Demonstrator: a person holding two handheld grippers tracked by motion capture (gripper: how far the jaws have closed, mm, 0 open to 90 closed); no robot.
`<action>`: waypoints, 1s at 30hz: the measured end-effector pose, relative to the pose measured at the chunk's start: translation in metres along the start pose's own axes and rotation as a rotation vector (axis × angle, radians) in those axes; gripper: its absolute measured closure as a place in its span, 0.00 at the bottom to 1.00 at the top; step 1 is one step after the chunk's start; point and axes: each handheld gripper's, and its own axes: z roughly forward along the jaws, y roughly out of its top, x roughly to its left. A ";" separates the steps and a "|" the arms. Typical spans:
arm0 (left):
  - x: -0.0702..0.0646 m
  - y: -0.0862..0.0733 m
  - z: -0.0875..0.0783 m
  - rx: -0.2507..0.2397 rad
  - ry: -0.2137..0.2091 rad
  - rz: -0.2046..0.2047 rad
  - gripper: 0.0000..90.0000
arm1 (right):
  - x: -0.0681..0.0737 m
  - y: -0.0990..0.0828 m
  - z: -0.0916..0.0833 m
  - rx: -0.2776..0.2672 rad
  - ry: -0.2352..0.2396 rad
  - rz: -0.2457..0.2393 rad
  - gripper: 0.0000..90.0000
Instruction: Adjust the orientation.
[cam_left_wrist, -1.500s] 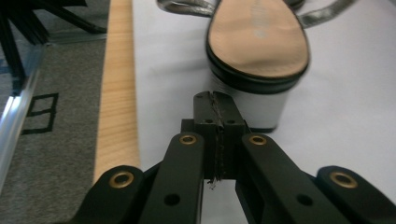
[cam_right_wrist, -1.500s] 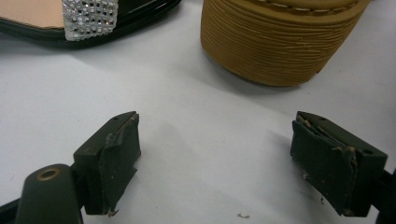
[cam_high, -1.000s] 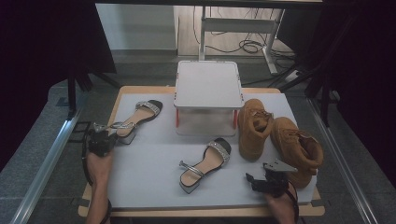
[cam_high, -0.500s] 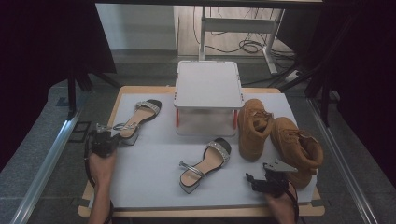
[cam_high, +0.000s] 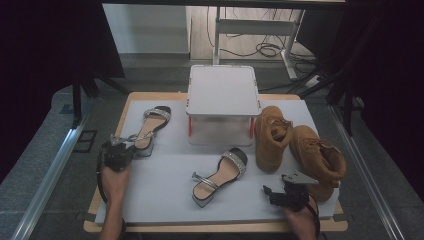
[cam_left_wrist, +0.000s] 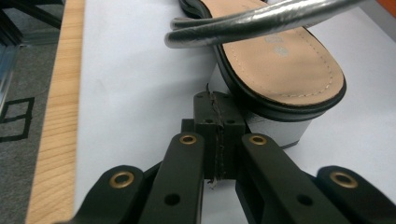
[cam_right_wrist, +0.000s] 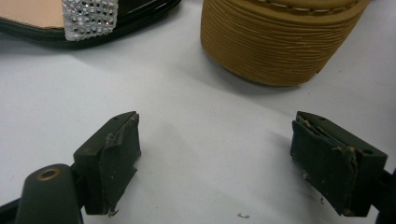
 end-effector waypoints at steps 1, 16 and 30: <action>-0.001 0.000 0.000 0.000 -0.001 0.000 0.99 | 0.000 0.000 0.000 0.000 0.000 0.000 0.18; -0.009 -0.005 -0.005 -0.012 -0.001 0.009 0.93 | 0.000 0.000 0.000 0.000 0.000 0.000 0.18; -0.020 -0.009 -0.026 -0.019 0.015 0.046 0.53 | 0.000 0.000 0.000 -0.001 0.000 0.000 0.18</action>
